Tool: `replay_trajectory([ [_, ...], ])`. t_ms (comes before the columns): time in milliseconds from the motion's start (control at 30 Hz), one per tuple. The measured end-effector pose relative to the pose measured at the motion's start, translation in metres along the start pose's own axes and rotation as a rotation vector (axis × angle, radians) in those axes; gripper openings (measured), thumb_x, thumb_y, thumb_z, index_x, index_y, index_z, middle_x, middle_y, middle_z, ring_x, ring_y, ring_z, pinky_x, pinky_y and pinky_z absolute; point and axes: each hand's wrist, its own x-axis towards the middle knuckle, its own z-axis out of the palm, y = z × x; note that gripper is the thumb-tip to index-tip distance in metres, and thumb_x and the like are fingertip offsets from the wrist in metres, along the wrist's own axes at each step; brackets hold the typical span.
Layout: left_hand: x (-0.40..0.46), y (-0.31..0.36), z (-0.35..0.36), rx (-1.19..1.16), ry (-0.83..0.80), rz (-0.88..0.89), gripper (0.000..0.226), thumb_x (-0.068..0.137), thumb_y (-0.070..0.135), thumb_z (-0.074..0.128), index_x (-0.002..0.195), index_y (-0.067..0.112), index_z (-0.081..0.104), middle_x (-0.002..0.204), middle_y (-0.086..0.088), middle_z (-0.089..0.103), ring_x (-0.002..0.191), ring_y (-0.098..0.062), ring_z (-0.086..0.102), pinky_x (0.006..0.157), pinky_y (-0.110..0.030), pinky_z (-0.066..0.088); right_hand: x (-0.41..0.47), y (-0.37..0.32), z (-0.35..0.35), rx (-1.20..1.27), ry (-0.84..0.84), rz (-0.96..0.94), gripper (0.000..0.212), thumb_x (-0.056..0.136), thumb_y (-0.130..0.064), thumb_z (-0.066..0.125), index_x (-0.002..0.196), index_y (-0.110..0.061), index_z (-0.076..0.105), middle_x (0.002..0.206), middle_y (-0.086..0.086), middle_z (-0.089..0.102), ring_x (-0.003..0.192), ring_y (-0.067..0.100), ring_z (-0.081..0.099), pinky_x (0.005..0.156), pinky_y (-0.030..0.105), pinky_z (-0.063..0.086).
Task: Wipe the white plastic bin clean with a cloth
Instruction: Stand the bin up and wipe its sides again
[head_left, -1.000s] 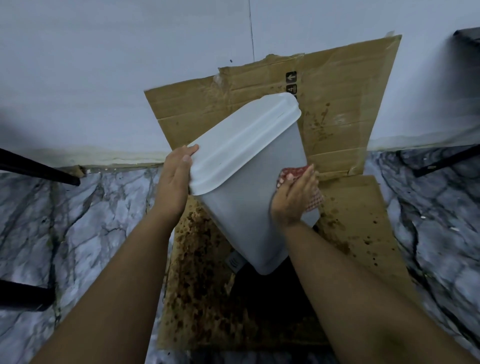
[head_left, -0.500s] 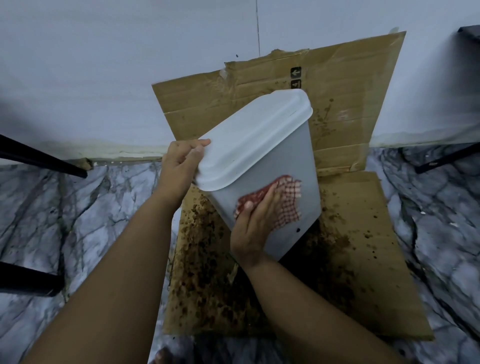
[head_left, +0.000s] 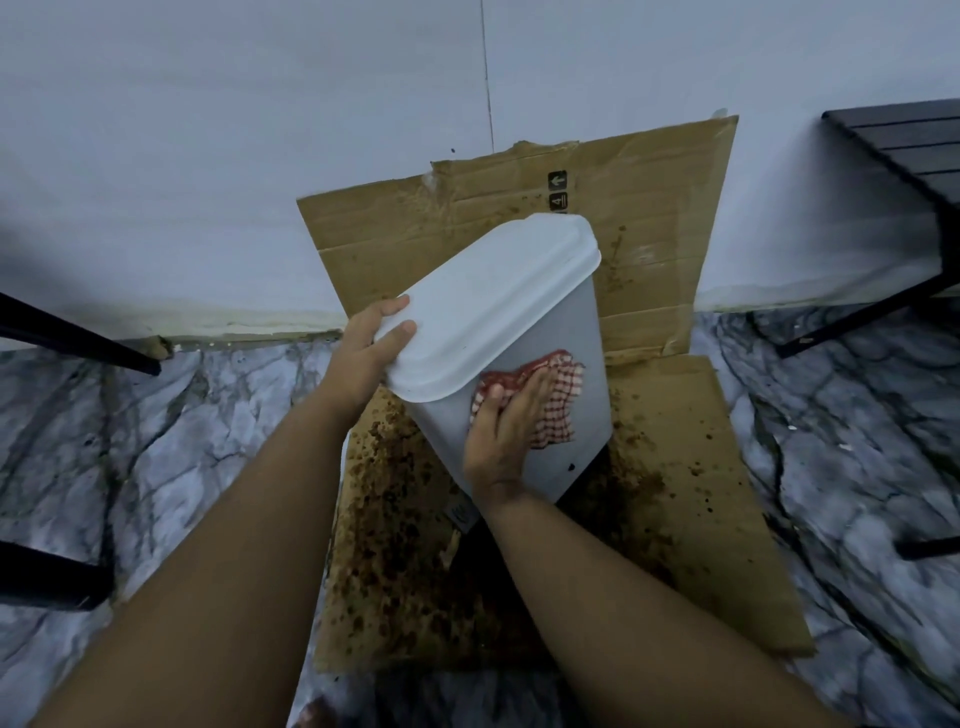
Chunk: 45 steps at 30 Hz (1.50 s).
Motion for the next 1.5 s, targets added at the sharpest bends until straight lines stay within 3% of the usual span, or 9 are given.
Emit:
replay_trajectory([
  [200,-0.006,0.001,0.008,0.017,0.021,0.016,0.057,0.085,0.053,0.063,0.137,0.030,0.060,0.147,0.005,0.045,0.134,-0.019,0.047,0.112,-0.051,0.042,0.015,0.003,0.000,0.169,0.233,0.074,0.058,0.102,-0.027,0.035,0.150,0.005,0.028,0.158,0.023,0.027,0.148,0.031,0.025,0.121,0.043,0.025],
  [333,-0.008,-0.002,0.009,0.037,0.030,0.027,0.062,0.079,0.062,0.064,0.135,0.035,0.060,0.144,0.006,0.046,0.135,-0.015,0.045,0.115,-0.050,0.038,0.047,-0.028,-0.028,0.431,0.327,0.309,0.057,0.106,-0.041,0.030,0.147,-0.002,0.040,0.146,0.010,0.044,0.138,0.025,0.039,0.110,0.024,0.030],
  [500,-0.013,0.001,0.012,0.037,0.021,0.052,0.060,0.082,0.058,0.065,0.136,0.033,0.060,0.143,0.006,0.046,0.135,-0.015,0.044,0.116,-0.047,0.038,0.037,-0.065,-0.037,0.391,0.113,0.045,0.057,0.106,-0.044,0.027,0.156,-0.016,0.023,0.163,0.001,0.020,0.151,0.015,0.018,0.118,0.020,0.019],
  [700,-0.014,0.010,0.008,-0.079,0.032,0.014,0.037,0.103,0.043,0.047,0.136,0.032,0.058,0.140,0.012,0.055,0.125,-0.008,0.053,0.096,-0.028,0.046,0.031,-0.063,-0.018,0.220,0.084,-0.079,0.083,0.094,-0.066,0.032,0.158,-0.026,-0.004,0.166,0.000,0.000,0.152,0.021,0.010,0.120,0.048,0.027],
  [1000,-0.018,0.030,0.028,-0.229,0.028,-0.206,0.005,0.097,0.015,0.063,0.095,0.010,0.063,0.093,-0.006,0.070,0.087,-0.024,0.065,0.071,-0.034,0.053,0.032,-0.071,-0.068,0.270,0.046,0.051,0.064,0.107,-0.028,0.036,0.158,-0.020,-0.003,0.159,-0.008,0.006,0.139,0.003,0.012,0.088,-0.013,0.015],
  [1100,-0.027,0.042,0.044,-0.248,0.061,-0.198,0.031,0.082,0.031,0.076,0.095,0.007,0.062,0.094,-0.012,0.068,0.089,-0.028,0.064,0.074,-0.040,0.051,0.061,-0.073,-0.086,0.210,0.009,0.101,0.073,0.099,-0.051,0.041,0.158,-0.031,0.004,0.166,-0.001,0.007,0.151,0.015,0.011,0.121,0.023,0.015],
  [1167,-0.035,0.049,0.055,-0.242,0.081,-0.190,0.056,0.069,0.042,0.081,0.101,0.001,0.061,0.098,-0.017,0.068,0.088,-0.029,0.066,0.073,-0.042,0.052,0.081,-0.076,-0.102,0.243,-0.075,0.178,0.078,0.090,-0.060,0.046,0.156,-0.040,0.012,0.162,0.000,0.026,0.148,0.023,0.028,0.119,0.044,0.030],
  [1367,-0.065,0.068,0.091,-0.225,0.176,-0.152,0.045,0.081,0.028,0.085,0.108,0.005,0.058,0.105,-0.009,0.068,0.090,-0.021,0.068,0.072,-0.035,0.059,0.100,-0.079,-0.148,0.620,-0.258,0.245,0.058,0.102,-0.024,0.051,0.155,-0.026,0.028,0.107,-0.014,0.071,0.105,0.011,0.067,0.097,0.038,0.053],
  [1500,-0.083,0.072,0.104,-0.205,0.188,-0.146,0.049,0.078,0.027,0.087,0.108,0.005,0.056,0.097,-0.004,0.065,0.080,-0.013,0.065,0.059,-0.021,0.051,0.100,-0.064,-0.164,0.731,-0.307,0.329,0.053,0.104,-0.020,0.048,0.154,-0.022,0.032,0.138,0.000,0.060,0.127,0.025,0.057,0.109,0.049,0.043],
])
